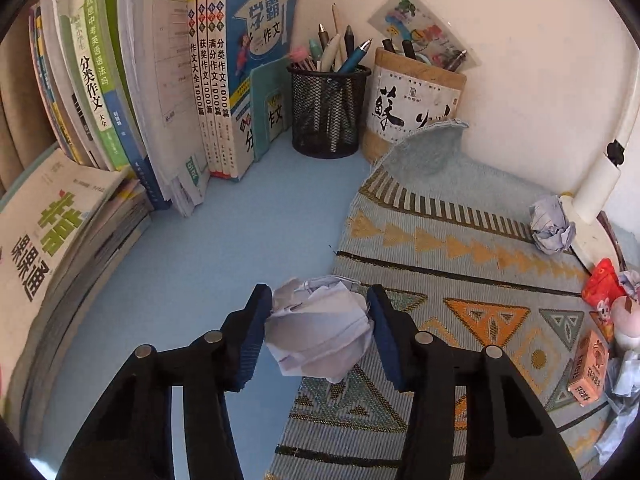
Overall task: Organize objects
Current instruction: 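Grasp a paper ball near the books with the left tool while the right tool grasps another, then carry both paper balls to the gold bowl and release them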
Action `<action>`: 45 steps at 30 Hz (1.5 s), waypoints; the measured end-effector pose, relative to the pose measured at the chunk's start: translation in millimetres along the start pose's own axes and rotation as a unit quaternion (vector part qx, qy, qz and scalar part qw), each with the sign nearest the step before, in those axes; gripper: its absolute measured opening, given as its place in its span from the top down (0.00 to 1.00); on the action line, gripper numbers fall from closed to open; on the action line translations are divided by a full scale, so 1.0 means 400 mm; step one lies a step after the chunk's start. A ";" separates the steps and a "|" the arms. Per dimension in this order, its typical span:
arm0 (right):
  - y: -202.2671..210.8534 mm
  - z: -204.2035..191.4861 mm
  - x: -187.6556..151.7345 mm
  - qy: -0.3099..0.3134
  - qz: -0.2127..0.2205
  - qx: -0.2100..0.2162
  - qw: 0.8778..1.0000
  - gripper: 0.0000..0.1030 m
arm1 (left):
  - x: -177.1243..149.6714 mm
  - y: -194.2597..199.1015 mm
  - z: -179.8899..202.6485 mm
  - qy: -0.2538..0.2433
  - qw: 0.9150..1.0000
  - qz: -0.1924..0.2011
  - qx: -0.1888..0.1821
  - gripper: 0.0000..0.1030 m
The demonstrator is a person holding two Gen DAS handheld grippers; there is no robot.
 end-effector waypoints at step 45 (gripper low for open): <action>0.244 0.049 -0.122 0.053 0.047 0.046 0.996 0.59 | -0.296 0.535 0.494 -0.108 0.976 0.052 -0.183 0.55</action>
Point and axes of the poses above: each gripper's, at about its wrist camera, not at the fingertips, and y roughly against the way its jaws point, z to its right, x to its top, the point moved 7 cm from there along -y, roughly the way its jaws point, and after that the axes turned 11 degrees about x, right-handed, at the moved point
